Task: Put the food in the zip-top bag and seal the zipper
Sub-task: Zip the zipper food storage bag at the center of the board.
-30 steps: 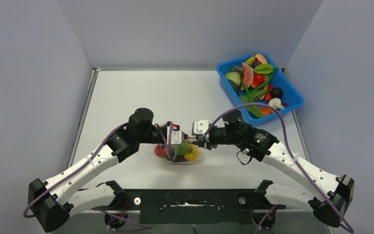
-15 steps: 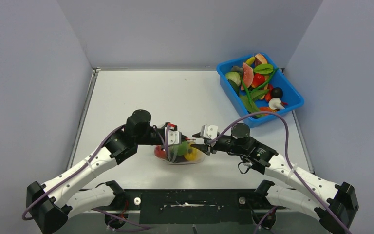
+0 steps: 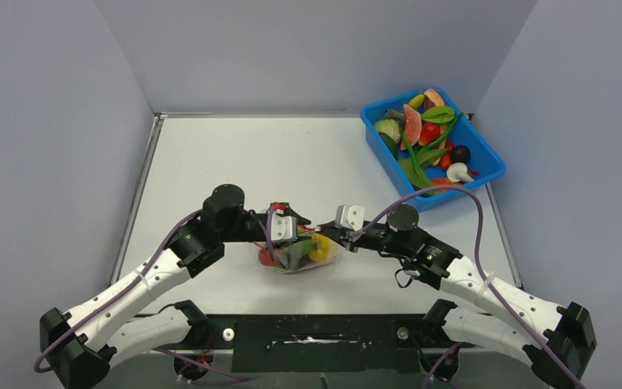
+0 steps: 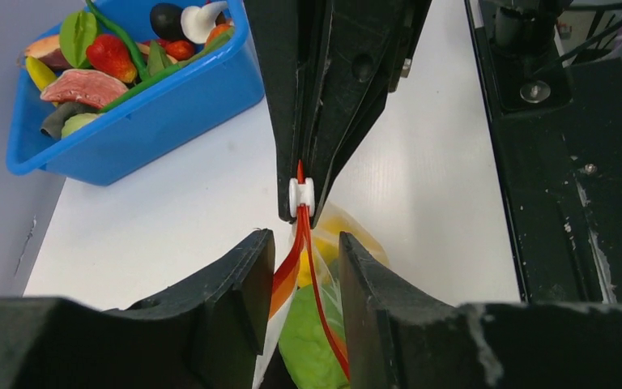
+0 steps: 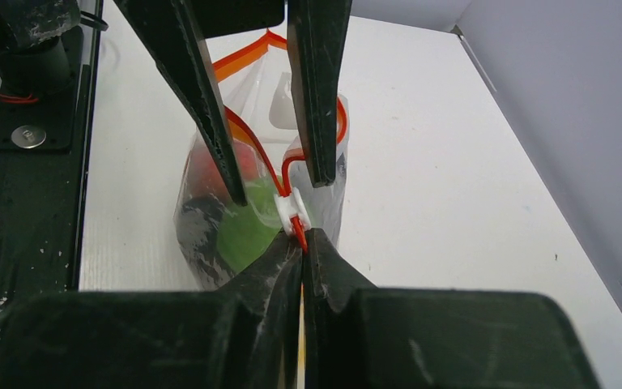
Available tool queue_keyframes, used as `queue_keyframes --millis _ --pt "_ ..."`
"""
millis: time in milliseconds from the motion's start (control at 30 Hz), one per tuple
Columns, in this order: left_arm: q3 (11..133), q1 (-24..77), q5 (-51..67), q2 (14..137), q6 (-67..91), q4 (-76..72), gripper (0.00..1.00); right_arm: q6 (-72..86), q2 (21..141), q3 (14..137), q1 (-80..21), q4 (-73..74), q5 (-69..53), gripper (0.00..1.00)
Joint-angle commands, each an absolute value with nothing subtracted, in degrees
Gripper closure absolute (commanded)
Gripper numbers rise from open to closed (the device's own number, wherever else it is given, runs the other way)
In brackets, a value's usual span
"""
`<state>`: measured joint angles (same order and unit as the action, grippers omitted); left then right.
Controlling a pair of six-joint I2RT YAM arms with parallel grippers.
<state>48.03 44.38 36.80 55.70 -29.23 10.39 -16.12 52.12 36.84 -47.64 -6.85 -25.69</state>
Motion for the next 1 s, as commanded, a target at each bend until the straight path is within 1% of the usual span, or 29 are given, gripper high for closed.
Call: queue_keyframes --millis 0,167,267,700,867,967 --pt "48.1 44.4 39.7 52.8 -24.9 2.2 0.65 -15.4 51.7 37.9 -47.4 -11.5 -26.1 1.0" --pt "48.6 44.7 39.5 53.8 -23.5 0.4 0.64 -14.7 51.9 38.2 -47.4 -12.1 -26.6 1.0" --pt "48.5 45.0 39.4 54.5 -23.2 -0.2 0.66 -14.5 52.2 38.6 -47.4 -12.3 -26.7 1.0" --pt "48.9 45.2 39.3 56.5 -24.9 1.5 0.67 -14.5 53.4 39.0 -47.5 -12.7 -28.2 1.0" --pt "48.9 45.2 39.2 56.7 -26.0 2.9 0.7 -14.8 53.5 39.1 -47.4 -12.7 -28.7 1.0" --pt "49.2 45.2 39.3 57.1 -26.4 3.5 0.78 -14.9 53.5 39.2 -47.4 -12.5 -28.7 1.0"
